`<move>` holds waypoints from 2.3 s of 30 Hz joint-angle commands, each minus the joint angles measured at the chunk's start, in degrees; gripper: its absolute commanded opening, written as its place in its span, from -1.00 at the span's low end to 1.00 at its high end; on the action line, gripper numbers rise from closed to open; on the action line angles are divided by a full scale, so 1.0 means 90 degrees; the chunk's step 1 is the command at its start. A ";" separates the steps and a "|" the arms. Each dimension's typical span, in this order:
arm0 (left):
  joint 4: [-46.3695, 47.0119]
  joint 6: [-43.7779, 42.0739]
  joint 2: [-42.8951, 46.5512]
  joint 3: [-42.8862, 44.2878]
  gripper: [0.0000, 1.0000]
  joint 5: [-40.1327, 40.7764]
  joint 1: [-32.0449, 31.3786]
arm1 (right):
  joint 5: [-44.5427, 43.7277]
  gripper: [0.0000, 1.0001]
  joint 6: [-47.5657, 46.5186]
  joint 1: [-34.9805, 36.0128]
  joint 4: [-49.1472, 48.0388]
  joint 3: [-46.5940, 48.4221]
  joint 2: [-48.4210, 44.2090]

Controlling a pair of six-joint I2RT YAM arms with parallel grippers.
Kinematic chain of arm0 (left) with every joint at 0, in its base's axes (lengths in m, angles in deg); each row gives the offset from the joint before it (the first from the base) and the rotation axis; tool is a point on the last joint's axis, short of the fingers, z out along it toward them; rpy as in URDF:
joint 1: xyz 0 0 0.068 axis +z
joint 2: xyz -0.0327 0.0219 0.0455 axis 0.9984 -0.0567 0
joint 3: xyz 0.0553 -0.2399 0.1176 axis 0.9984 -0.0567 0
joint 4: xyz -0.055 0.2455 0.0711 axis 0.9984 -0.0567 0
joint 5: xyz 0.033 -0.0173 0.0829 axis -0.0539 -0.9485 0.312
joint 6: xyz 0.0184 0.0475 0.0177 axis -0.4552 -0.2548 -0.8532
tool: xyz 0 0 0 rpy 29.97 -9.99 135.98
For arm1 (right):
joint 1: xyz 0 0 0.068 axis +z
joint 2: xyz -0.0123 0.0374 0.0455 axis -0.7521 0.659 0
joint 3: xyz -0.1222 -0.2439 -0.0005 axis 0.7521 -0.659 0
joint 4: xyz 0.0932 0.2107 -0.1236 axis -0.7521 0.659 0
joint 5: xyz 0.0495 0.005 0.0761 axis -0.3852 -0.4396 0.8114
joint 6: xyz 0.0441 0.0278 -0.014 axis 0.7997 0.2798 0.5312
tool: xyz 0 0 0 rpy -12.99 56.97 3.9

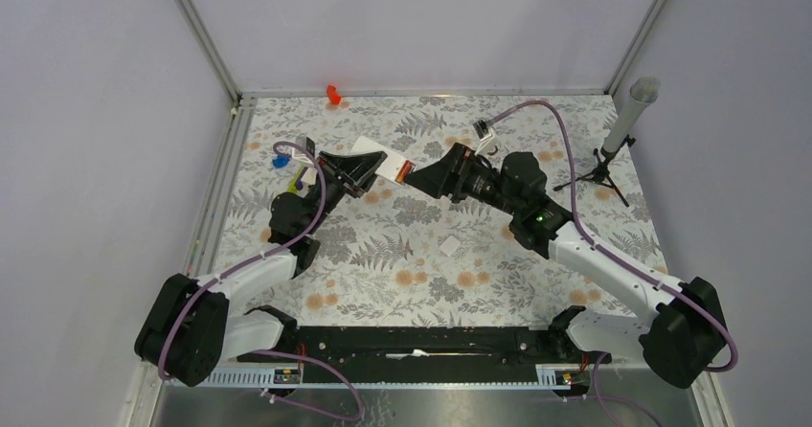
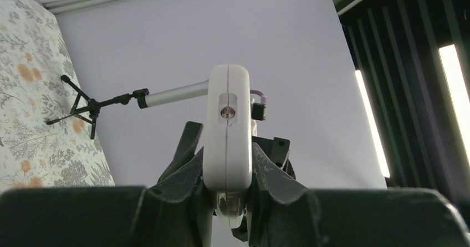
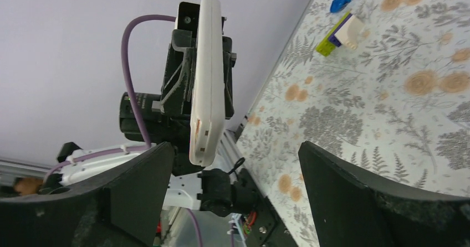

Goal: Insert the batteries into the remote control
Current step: Load the battery into the remote control.

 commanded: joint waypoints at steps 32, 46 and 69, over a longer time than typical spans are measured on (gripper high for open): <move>0.0407 -0.0369 0.0280 0.0229 -0.97 -0.0704 0.0023 | 0.0685 -0.52 0.1698 0.0052 -0.2769 -0.0148 0.0847; -0.1093 -0.1205 0.1109 0.0374 0.27 -0.1241 0.0345 | 0.1103 -0.83 0.2166 -0.0010 -0.3110 -0.0218 0.0776; -0.3189 -0.2381 0.1544 0.0580 -1.00 -0.2232 0.1082 | 0.0921 0.89 -0.0323 -0.0257 0.0388 0.0542 0.0057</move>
